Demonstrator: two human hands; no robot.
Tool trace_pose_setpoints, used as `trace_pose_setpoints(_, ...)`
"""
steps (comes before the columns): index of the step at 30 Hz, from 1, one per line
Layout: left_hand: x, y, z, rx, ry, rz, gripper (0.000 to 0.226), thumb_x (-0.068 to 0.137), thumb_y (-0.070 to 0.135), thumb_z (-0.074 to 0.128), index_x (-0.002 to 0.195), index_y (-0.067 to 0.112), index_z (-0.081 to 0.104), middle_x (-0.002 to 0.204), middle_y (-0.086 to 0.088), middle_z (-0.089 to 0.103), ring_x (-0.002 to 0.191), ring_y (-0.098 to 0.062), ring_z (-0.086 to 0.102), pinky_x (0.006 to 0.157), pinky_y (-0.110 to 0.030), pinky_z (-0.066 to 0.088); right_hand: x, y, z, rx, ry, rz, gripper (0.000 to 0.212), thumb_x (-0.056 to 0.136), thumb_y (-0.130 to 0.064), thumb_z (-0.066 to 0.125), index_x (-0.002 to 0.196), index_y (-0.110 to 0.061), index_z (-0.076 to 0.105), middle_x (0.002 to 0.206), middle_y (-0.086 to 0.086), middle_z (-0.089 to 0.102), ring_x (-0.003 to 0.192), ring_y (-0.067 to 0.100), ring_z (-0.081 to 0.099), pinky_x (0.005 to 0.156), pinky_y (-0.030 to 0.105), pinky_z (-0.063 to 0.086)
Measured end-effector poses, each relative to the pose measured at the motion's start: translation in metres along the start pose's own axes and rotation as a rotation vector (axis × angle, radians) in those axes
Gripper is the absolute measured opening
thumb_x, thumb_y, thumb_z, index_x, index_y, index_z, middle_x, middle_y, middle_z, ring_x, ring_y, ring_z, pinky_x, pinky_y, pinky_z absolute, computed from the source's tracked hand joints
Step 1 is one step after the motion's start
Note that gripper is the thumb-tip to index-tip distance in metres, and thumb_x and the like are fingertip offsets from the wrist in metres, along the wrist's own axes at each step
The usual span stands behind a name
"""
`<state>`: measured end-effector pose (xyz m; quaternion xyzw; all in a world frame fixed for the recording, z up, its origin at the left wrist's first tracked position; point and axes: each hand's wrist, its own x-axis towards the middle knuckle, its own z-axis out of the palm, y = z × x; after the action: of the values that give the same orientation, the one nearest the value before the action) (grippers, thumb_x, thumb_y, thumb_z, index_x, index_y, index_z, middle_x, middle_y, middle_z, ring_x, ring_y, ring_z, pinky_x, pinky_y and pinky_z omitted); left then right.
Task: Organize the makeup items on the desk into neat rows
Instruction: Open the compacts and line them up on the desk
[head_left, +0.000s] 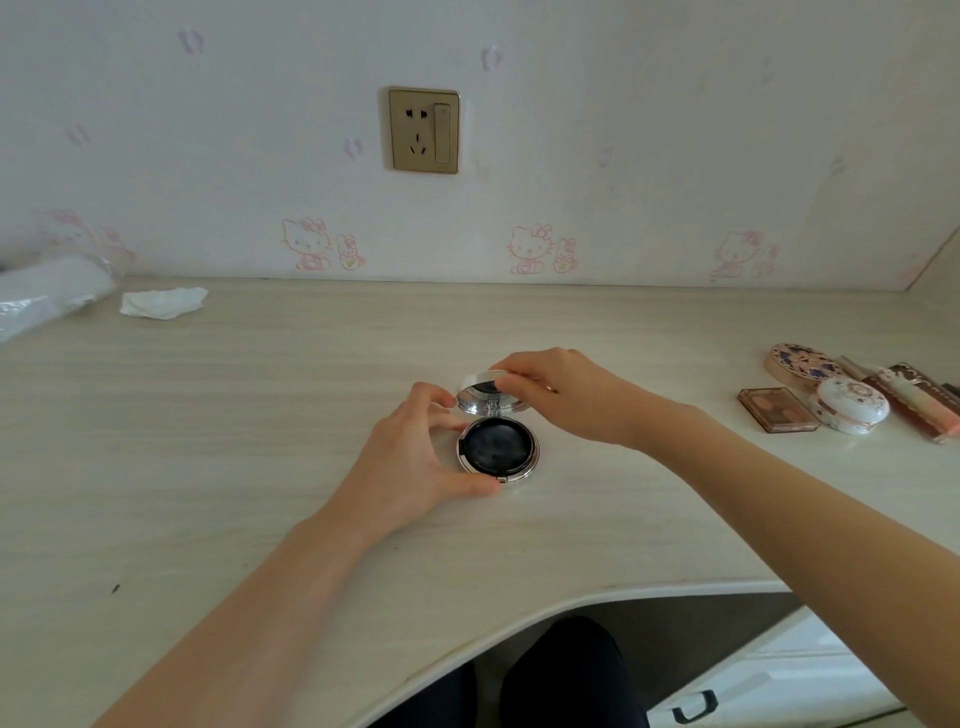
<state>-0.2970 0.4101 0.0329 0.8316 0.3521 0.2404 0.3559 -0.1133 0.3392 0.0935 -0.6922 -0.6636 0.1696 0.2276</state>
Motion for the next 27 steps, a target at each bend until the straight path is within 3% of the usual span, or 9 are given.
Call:
trace_pose_setpoints(5,-0.001,0.000,0.000,-0.017,0.016,-0.028,0.079,0.043,0.044,0.093,0.103,0.030,0.044,0.099,0.023,0.064,0.102,0.009,0.052,0.073,-0.004,0.037,-0.009,-0.001,0.001,0.048,-0.011,0.033,0.028,0.097,-0.032,0.049,0.120,-0.029,0.065,0.107,-0.007,0.071,0.102,0.009,0.062,0.092,0.023,0.047)
trace_pose_setpoints(8,-0.001,0.001,0.001,-0.029,0.014,-0.008,0.088,0.043,0.044,0.093,0.112,0.033,0.040,0.100,0.024,0.065,0.109,0.004,0.050,0.080,-0.004,0.034,-0.014,-0.001,0.003,0.027,-0.022,0.043,0.031,0.097,-0.033,0.049,0.125,-0.032,0.060,0.106,-0.013,0.066,0.099,0.002,0.056,0.081,0.002,0.038)
trace_pose_setpoints(10,-0.002,0.002,0.001,-0.035,0.012,-0.003,0.090,0.044,0.044,0.093,0.114,0.036,0.037,0.102,0.025,0.064,0.108,0.005,0.049,0.079,-0.002,0.033,-0.016,-0.001,0.004,0.024,-0.013,0.048,0.032,0.097,-0.033,0.048,0.128,-0.031,0.058,0.108,-0.011,0.065,0.098,0.000,0.053,0.079,0.005,0.036)
trace_pose_setpoints(13,-0.003,0.002,0.001,-0.028,0.018,-0.003,0.091,0.044,0.046,0.092,0.114,0.039,0.035,0.105,0.026,0.063,0.106,0.007,0.047,0.079,-0.003,0.033,-0.015,-0.002,0.004,0.024,-0.004,0.057,0.033,0.098,-0.034,0.046,0.128,-0.030,0.058,0.113,-0.011,0.064,0.102,-0.001,0.051,0.087,0.015,0.036)
trace_pose_setpoints(16,-0.003,0.002,0.000,-0.027,0.009,-0.010,0.091,0.044,0.047,0.092,0.115,0.038,0.035,0.102,0.025,0.065,0.101,0.018,0.046,0.077,0.001,0.032,-0.016,-0.001,0.006,0.036,0.000,0.062,0.036,0.098,-0.035,0.046,0.134,-0.030,0.053,0.113,-0.014,0.060,0.106,0.001,0.052,0.098,0.020,0.039)
trace_pose_setpoints(19,-0.003,0.002,0.000,-0.018,0.001,-0.013,0.095,0.046,0.048,0.091,0.122,0.036,0.036,0.103,0.025,0.065,0.101,0.014,0.047,0.078,-0.003,0.033,-0.025,0.004,0.012,0.126,0.073,0.073,0.046,0.098,-0.036,0.046,0.143,-0.028,0.040,0.137,-0.014,0.050,0.126,0.003,0.045,0.106,0.024,0.038)
trace_pose_setpoints(22,-0.003,0.001,-0.003,0.018,-0.042,-0.006,0.101,0.049,0.048,0.090,0.132,0.033,0.033,0.110,0.026,0.062,0.108,0.005,0.047,0.083,-0.009,0.032,-0.041,0.011,0.023,0.152,0.190,0.132,0.053,0.097,-0.036,0.048,0.146,-0.023,0.034,0.142,-0.009,0.048,0.130,0.006,0.044,0.107,0.028,0.038)
trace_pose_setpoints(24,-0.004,0.001,-0.006,0.049,-0.073,-0.002,0.101,0.052,0.045,0.090,0.134,0.032,0.032,0.115,0.026,0.061,0.113,0.002,0.046,0.087,-0.015,0.031,-0.052,0.013,0.031,0.114,0.196,0.180,0.058,0.096,-0.038,0.048,0.148,-0.021,0.029,0.143,-0.009,0.047,0.121,0.010,0.051,0.102,0.025,0.038)
trace_pose_setpoints(27,-0.007,-0.001,-0.006,0.047,-0.058,-0.007,0.090,0.057,0.041,0.089,0.129,0.029,0.037,0.117,0.026,0.061,0.114,0.002,0.048,0.083,-0.003,0.030,-0.064,0.011,0.044,0.060,0.165,0.218,0.066,0.094,-0.043,0.050,0.149,-0.019,0.023,0.145,-0.008,0.044,0.120,0.016,0.051,0.095,0.017,0.032)
